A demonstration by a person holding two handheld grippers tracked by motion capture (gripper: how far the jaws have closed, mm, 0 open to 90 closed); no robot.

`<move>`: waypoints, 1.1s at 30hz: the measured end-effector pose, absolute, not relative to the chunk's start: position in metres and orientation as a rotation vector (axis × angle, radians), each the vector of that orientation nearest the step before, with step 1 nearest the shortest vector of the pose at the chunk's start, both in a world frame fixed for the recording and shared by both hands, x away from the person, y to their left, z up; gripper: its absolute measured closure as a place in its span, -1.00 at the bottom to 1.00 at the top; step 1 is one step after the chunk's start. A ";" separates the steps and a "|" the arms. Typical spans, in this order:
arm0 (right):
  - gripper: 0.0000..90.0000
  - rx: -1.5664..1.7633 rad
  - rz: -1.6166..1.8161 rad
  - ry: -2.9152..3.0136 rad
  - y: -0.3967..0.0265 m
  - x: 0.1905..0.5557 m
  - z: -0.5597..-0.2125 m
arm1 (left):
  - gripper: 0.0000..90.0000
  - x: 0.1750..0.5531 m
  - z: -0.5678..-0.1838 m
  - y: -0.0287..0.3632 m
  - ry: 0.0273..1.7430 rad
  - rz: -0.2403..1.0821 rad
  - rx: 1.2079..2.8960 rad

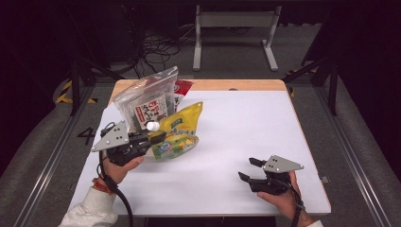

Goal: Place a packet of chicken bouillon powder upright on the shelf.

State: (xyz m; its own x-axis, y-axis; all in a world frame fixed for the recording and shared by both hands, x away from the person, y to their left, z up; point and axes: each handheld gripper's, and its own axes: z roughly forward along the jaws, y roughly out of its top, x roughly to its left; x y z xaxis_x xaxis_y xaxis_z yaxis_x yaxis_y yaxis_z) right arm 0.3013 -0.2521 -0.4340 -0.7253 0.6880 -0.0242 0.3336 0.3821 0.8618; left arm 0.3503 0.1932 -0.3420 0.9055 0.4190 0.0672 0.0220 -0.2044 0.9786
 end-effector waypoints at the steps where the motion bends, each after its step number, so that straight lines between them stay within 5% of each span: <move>1: -0.23 0.891 1.282 2.269 -0.252 0.302 -0.435 | 1.00 0.351 -0.341 0.196 0.342 0.380 1.742; 19: -0.27 0.922 1.282 2.269 -0.251 0.304 -0.438 | 0.99 0.378 -0.332 0.219 0.377 0.512 1.793; 33: -0.30 0.921 1.275 2.287 -0.249 0.304 -0.441 | 0.99 0.388 -0.347 0.245 0.382 0.450 1.823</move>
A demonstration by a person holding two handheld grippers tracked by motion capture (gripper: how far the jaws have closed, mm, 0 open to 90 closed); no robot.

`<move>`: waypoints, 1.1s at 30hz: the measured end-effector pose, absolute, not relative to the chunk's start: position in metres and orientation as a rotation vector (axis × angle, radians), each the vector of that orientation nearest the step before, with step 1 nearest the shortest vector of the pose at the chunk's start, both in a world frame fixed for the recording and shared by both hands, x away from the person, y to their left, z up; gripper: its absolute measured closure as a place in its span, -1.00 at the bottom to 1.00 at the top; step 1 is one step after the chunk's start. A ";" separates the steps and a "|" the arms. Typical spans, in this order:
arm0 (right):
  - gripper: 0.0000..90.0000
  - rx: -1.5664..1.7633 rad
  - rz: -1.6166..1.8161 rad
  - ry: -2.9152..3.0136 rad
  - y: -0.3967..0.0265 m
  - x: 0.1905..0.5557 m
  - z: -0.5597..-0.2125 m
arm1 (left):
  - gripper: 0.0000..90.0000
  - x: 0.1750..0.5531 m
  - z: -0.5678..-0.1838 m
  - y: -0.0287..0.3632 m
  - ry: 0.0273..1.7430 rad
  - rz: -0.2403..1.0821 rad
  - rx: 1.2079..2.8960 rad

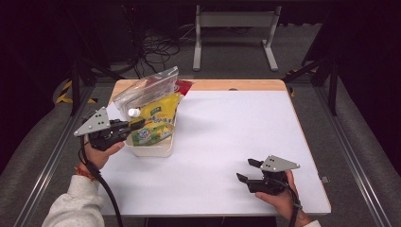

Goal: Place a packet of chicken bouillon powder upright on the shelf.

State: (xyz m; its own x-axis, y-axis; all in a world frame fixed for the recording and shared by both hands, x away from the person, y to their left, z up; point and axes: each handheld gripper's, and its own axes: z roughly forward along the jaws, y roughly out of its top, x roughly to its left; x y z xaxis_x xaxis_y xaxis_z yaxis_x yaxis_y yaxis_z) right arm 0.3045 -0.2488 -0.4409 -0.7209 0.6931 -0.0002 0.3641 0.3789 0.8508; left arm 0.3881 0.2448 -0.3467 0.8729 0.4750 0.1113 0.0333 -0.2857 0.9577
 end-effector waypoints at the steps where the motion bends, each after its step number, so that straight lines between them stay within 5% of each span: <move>1: -0.31 0.921 1.273 2.288 -0.249 0.305 -0.441 | 0.99 0.388 -0.347 0.248 0.392 0.440 1.812; 18: -0.34 0.921 1.264 2.317 -0.246 0.306 -0.444 | 0.99 0.390 -0.357 0.267 0.372 0.291 1.765; 33: -0.39 0.926 1.244 2.347 -0.244 0.308 -0.446 | 0.98 0.396 -0.363 0.256 0.422 0.318 1.856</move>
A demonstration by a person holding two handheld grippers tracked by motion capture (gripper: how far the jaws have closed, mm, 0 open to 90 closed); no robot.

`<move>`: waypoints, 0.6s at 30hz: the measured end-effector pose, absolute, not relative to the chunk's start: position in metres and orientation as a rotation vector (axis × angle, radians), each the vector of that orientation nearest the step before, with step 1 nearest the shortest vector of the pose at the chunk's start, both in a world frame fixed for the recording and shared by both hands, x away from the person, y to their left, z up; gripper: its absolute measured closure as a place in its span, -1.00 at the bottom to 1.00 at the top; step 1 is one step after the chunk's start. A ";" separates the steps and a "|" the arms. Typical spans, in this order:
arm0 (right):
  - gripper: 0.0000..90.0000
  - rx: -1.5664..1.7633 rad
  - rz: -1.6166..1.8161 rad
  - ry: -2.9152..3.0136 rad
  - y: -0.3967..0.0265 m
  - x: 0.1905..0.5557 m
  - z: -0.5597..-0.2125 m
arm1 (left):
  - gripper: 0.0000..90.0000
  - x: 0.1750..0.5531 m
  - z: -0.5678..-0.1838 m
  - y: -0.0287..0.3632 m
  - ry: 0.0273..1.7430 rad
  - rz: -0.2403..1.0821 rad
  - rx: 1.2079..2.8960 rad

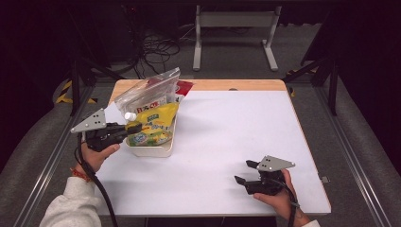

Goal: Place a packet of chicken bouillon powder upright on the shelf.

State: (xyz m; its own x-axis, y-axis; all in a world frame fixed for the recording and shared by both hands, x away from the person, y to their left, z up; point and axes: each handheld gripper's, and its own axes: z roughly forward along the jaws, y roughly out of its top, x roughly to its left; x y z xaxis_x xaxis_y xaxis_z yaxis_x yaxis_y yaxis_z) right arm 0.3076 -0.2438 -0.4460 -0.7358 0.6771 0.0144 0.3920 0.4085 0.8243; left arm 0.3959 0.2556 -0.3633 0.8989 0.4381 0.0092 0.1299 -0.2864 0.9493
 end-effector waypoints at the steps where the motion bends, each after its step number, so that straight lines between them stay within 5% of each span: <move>1: -0.39 0.923 1.243 2.346 -0.244 0.307 -0.446 | 0.98 0.396 -0.364 0.255 0.424 0.320 1.856; 18: -0.39 0.913 1.248 2.338 -0.243 0.307 -0.443 | 0.98 0.394 -0.377 0.255 0.487 0.334 1.857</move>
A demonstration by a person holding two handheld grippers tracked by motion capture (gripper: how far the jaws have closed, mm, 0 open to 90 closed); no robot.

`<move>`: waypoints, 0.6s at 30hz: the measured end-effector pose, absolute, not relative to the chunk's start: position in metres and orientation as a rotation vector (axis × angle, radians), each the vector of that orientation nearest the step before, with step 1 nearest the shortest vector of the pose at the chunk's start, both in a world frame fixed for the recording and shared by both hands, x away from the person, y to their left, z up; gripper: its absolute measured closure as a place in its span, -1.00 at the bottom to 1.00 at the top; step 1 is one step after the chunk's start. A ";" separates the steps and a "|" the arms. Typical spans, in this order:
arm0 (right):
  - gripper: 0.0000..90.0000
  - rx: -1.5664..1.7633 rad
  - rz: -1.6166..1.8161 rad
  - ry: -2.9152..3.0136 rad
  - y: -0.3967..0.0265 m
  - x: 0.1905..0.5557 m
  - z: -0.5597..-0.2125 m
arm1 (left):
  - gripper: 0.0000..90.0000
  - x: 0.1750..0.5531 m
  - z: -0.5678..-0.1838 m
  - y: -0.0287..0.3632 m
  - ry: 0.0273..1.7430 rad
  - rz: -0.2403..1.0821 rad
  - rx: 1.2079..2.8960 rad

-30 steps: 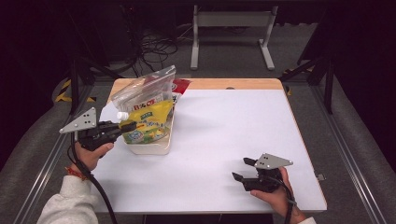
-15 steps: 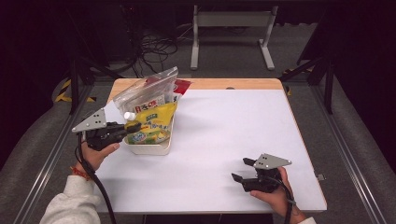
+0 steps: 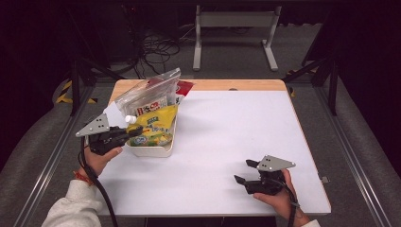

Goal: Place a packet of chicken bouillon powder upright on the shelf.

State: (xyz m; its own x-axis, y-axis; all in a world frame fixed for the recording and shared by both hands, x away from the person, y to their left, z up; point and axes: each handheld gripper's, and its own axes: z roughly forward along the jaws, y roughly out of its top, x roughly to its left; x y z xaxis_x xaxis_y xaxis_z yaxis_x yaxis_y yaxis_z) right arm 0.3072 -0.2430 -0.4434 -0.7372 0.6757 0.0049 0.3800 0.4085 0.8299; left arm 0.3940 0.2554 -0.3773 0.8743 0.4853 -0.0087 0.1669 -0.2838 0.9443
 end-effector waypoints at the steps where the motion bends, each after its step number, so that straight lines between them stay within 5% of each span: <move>1: -0.39 0.914 1.248 2.338 -0.243 0.307 -0.443 | 0.99 0.394 -0.378 0.256 0.490 0.336 1.853; 18: -0.40 0.909 1.249 2.352 -0.242 0.308 -0.444 | 0.98 0.394 -0.392 0.250 0.512 0.326 1.885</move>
State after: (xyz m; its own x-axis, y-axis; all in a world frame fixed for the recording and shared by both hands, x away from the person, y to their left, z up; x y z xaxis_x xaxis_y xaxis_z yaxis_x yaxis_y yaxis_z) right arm 0.3084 -0.2415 -0.4441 -0.7438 0.6684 0.0104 0.3828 0.4132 0.8263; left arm 0.3939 0.2500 -0.3923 0.8686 0.4952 -0.0179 0.1930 -0.3048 0.9327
